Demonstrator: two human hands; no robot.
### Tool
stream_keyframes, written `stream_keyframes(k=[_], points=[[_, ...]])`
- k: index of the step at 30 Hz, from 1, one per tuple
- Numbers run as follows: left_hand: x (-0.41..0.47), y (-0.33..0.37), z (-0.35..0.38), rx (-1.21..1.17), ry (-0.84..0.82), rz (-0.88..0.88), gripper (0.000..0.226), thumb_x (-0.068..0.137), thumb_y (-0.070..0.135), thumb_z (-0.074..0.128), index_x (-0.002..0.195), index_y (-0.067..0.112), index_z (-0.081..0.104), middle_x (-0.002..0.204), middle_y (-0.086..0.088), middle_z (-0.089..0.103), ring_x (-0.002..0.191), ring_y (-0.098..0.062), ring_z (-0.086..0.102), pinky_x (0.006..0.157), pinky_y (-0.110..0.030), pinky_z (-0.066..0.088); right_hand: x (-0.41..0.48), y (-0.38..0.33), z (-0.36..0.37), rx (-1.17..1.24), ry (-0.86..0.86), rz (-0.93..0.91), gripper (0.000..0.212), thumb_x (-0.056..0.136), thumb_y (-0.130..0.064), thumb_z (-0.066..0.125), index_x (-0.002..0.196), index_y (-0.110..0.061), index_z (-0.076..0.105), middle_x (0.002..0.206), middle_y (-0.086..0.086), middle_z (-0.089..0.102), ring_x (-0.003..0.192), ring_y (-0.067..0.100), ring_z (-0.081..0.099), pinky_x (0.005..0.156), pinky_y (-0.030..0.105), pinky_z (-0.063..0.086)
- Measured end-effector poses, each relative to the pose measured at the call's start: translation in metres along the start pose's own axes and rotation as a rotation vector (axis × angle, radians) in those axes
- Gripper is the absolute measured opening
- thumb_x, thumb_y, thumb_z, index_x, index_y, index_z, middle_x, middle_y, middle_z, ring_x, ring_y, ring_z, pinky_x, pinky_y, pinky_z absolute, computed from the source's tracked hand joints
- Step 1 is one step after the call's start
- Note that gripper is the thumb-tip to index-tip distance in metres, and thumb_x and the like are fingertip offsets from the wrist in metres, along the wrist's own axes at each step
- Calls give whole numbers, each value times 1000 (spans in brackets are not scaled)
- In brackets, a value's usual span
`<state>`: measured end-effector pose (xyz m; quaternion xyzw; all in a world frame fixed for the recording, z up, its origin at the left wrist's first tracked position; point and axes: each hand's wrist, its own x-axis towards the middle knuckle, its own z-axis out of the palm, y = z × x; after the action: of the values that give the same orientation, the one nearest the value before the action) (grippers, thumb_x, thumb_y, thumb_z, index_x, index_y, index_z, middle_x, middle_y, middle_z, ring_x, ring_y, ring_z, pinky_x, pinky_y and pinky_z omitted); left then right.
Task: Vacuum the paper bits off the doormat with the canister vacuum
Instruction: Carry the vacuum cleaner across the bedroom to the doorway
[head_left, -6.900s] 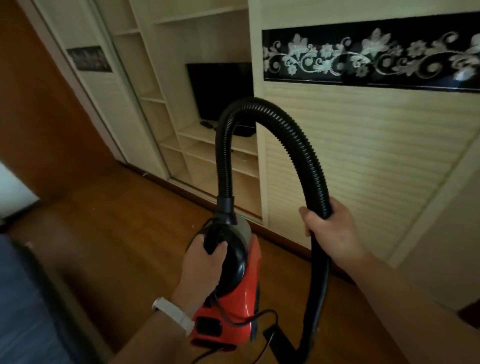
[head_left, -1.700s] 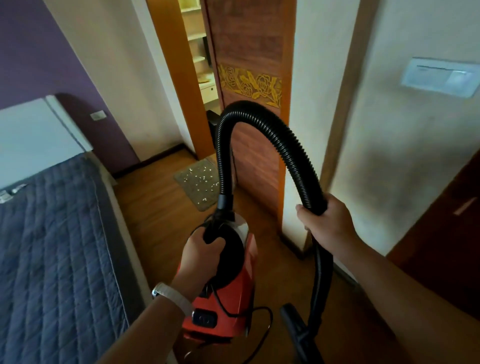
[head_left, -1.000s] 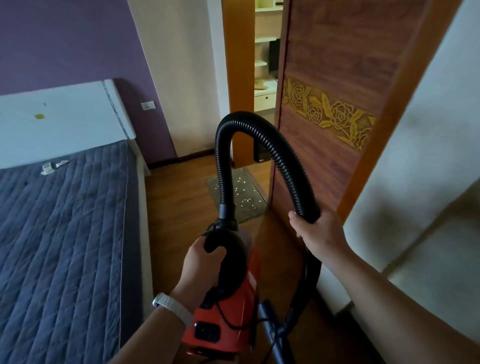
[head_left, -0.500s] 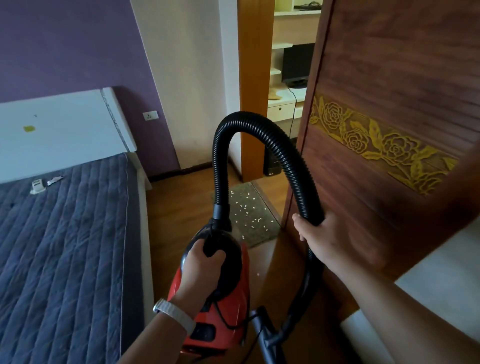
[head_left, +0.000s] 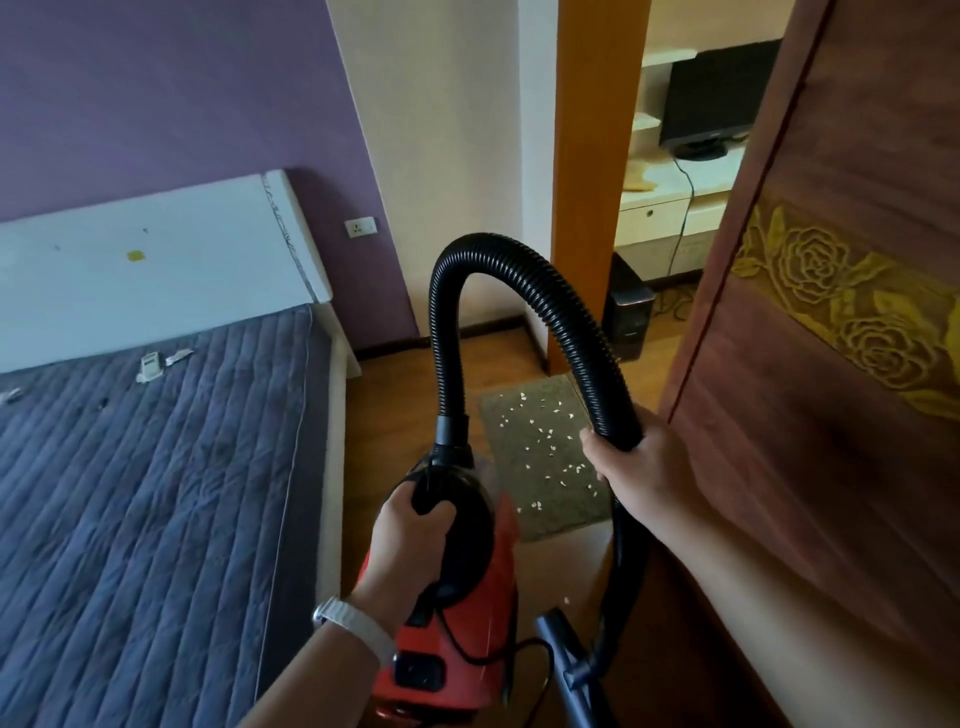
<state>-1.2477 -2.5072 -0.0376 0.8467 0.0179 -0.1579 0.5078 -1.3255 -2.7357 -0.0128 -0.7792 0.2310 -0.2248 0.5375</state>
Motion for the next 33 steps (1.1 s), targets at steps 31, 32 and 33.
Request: stream_keyframes(k=[31,32,33], points=[[444,69,-115,77,67,-9,14,86,19,61,100,17,59,85,-6,68,75,-23,65,64,-38,56,381,-76,295,-143,-178,-64,21,88,-24,71,75,-23,55,62,5,58,50,12,54,44,20,44],[456,72,-120,81,69,-6,14,86,18,61,100,16,58,85,-6,68,76,-24,65,66,-40,56,389,-77,304,-142,-188,-63,22,88,-23,71,75,-24,54,61,2,56,47,8,51,43,17,42],[467,75,-124,74,73,-4,14,86,18,61,100,16,58,85,-7,67,75,-25,65,65,-40,56,396,-79,312,-138,-196,-61,22,88,-22,72,75,-24,54,61,0,54,47,6,50,42,15,40]])
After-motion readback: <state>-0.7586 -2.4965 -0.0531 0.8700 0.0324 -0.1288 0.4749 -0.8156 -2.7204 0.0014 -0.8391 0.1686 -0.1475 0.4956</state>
